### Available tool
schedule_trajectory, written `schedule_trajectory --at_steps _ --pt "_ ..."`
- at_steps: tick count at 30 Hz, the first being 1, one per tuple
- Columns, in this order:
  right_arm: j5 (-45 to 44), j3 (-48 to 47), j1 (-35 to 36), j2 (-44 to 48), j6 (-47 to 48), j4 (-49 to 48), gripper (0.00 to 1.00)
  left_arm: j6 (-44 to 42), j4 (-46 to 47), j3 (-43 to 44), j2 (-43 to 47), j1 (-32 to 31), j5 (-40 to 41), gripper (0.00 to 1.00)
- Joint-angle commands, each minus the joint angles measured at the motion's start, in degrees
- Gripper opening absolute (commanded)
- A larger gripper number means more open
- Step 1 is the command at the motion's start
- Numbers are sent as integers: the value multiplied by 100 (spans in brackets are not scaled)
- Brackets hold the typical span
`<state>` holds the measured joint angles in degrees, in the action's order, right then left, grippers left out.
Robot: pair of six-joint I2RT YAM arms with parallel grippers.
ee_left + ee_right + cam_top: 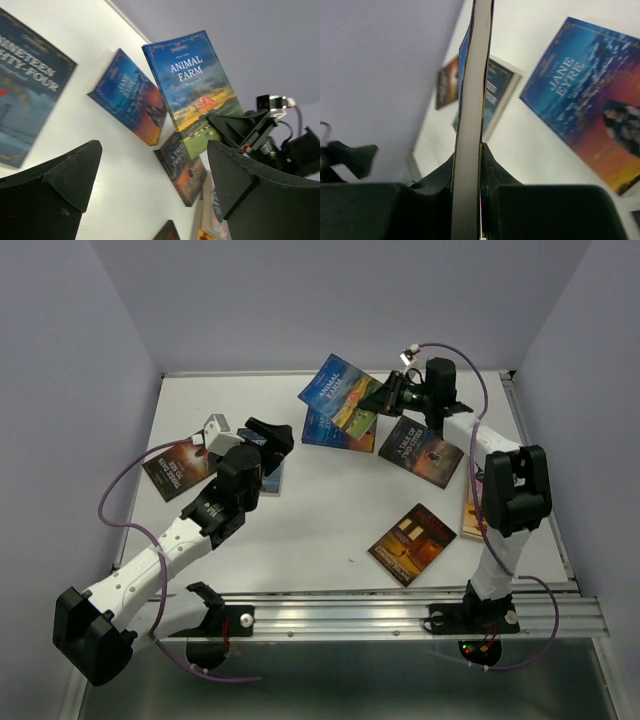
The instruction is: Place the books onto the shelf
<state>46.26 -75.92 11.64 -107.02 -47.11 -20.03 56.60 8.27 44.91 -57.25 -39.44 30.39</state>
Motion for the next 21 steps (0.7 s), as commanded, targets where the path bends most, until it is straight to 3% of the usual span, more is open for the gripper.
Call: schedule_trajectory --at_steps 1,7,14,21 --pt "577 -1634 75 -740 3356 3705 1 -369 -810 115 153 506 -190 99" --pt "482 -2936 23 -1688 4026 4893 1 -676 -511 18 118 1175 -921 99" --pt "454 -4289 -30 -2883 4377 5755 2 -966 -485 282 -259 1360 -1184 99" --pt "278 -5072 -196 -3491 4106 5739 6 -1063 -405 370 -576 1553 -1588 99"
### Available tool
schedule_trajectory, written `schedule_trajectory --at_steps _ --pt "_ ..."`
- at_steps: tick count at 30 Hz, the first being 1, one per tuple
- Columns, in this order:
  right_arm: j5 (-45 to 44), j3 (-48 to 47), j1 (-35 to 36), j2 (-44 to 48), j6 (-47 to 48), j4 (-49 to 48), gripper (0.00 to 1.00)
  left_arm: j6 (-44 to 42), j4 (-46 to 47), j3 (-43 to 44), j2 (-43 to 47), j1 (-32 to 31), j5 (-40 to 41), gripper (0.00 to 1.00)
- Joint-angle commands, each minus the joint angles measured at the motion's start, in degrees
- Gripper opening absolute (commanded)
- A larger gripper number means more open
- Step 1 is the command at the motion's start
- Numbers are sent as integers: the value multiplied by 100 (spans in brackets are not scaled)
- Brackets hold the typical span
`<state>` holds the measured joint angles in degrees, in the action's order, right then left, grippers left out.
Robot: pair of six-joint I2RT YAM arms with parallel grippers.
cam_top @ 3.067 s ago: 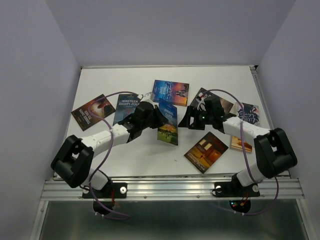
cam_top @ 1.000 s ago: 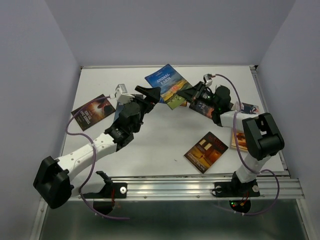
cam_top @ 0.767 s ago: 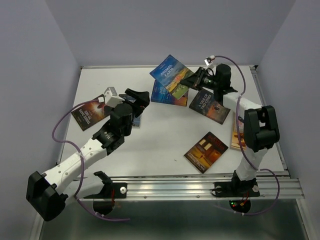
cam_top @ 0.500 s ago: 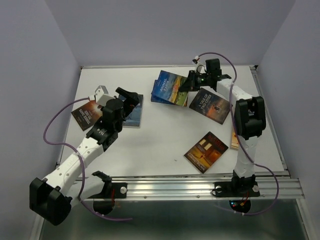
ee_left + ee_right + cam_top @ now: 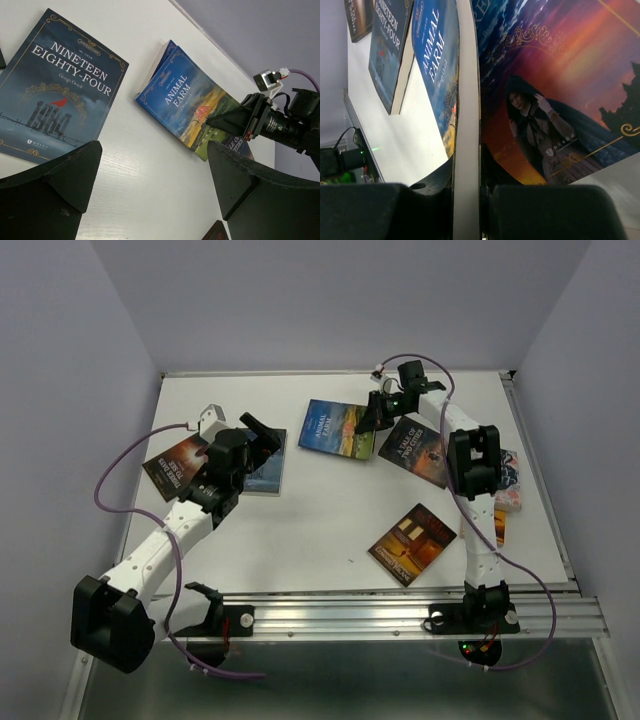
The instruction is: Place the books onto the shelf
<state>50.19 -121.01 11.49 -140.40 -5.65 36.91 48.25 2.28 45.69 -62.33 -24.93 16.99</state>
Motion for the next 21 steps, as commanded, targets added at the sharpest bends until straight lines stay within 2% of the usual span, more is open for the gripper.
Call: schedule_trajectory --at_steps 1,6,14,17,21 --pt "-89 -642 -182 -215 -128 19 6 -228 193 291 -87 111 -267 99" --pt "-54 -942 -349 -444 -288 -113 9 -281 237 344 -245 199 -486 99" --pt "298 -925 -402 -620 -498 -297 9 -413 395 414 -500 287 -802 99" --pt "-8 -775 -454 -585 -753 -491 15 -413 404 440 -588 304 -899 99" --pt "-98 -643 -515 -638 -1209 -939 15 -404 413 432 -641 313 -961 99"
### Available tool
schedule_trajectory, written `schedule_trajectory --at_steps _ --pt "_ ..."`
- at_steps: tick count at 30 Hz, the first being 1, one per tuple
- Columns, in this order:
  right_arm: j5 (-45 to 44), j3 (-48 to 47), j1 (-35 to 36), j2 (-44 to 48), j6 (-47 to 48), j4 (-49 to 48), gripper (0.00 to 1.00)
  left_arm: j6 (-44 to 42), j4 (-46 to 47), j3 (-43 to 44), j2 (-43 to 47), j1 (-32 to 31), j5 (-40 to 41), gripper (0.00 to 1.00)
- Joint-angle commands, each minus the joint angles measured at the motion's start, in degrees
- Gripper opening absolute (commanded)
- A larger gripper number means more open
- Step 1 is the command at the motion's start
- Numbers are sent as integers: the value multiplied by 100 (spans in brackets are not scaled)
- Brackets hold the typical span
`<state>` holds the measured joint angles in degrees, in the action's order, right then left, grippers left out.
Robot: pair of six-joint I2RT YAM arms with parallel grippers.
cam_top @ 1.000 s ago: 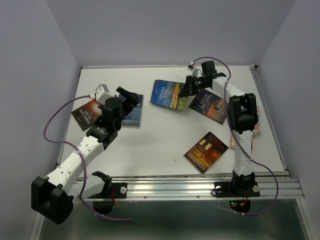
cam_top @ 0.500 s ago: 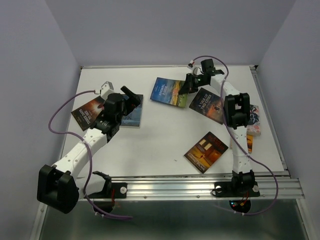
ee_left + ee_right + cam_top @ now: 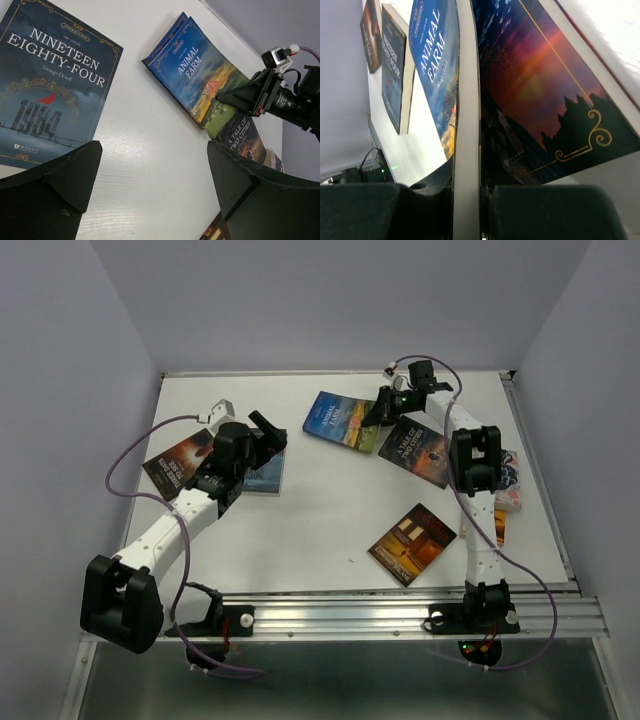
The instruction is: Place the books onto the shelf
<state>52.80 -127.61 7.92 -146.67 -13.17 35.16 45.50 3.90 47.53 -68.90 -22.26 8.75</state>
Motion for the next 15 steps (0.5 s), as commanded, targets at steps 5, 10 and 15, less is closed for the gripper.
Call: schedule_trajectory --at_steps 5,10,15 --pt "-480 -150 -160 -142 -345 -923 27 -181 269 257 -35 55 -190 99" --pt "-981 86 -160 15 -125 -923 50 -225 252 327 -106 64 -251 99" --pt "-1289 421 -160 367 7 -940 77 -278 243 389 -193 82 -269 99"
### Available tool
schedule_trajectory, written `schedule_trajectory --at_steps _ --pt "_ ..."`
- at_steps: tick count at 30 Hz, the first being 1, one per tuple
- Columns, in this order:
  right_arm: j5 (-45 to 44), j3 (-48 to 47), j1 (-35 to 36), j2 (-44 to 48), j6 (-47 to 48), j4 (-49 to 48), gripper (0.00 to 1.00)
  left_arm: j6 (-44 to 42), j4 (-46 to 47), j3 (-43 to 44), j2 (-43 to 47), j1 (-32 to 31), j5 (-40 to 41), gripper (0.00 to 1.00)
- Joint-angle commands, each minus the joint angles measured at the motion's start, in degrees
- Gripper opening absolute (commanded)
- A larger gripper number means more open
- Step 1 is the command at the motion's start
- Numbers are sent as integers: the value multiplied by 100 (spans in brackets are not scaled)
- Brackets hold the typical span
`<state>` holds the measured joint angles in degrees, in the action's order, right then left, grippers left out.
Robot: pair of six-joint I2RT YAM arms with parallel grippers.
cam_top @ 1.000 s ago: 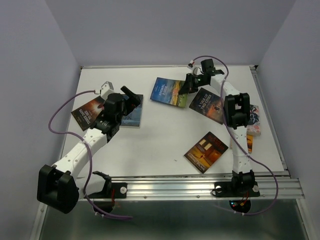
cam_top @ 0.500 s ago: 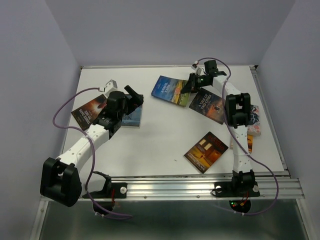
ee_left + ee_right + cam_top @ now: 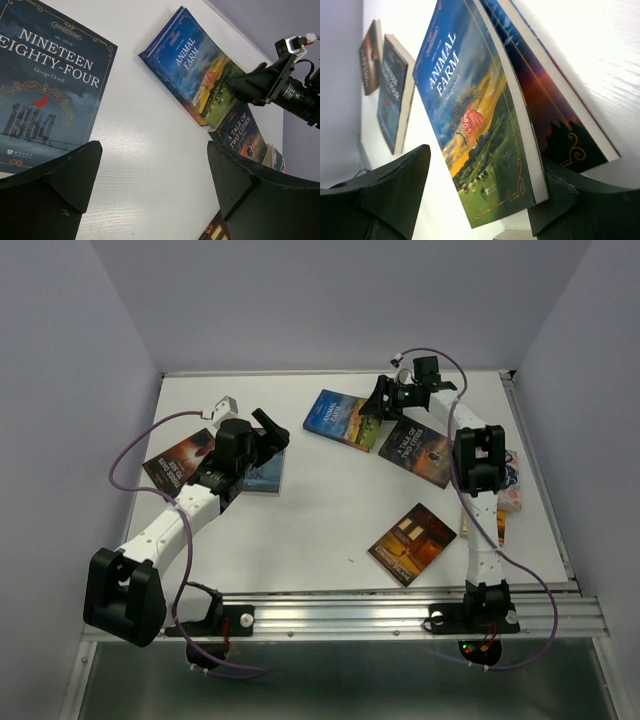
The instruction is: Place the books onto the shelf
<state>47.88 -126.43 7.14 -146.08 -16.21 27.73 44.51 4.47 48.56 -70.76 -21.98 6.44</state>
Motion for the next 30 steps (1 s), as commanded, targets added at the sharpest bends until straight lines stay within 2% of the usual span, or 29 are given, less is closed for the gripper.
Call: schedule_trajectory --at_steps 1,4,8,11,16,24,27,30 --pt "-832 373 -81 387 363 -197 79 -197 195 312 -69 53 -20 99" --pt "-1192 698 -81 729 469 -215 85 -399 195 531 -236 71 15 99" --pt "-2026 1382 -81 1256 426 -232 92 -908 291 1120 -964 123 34 99" --pt "-2290 1796 -81 1617 373 -320 94 -1453 282 2075 -1720 211 -238 99" --pt "-2748 2324 -28 1846 294 -382 93 -1902 98 3316 -2941 404 -1117 99" --pt "-2450 2659 332 1952 267 -540 88 -2561 -288 5275 -4761 449 -2118 98" --pt "-2555 2755 385 1925 83 -654 85 -2711 -525 5795 -5350 440 -2522 93" --pt "-2608 2939 385 1917 -242 -900 81 -2807 -789 6340 -5755 440 -2508 90"
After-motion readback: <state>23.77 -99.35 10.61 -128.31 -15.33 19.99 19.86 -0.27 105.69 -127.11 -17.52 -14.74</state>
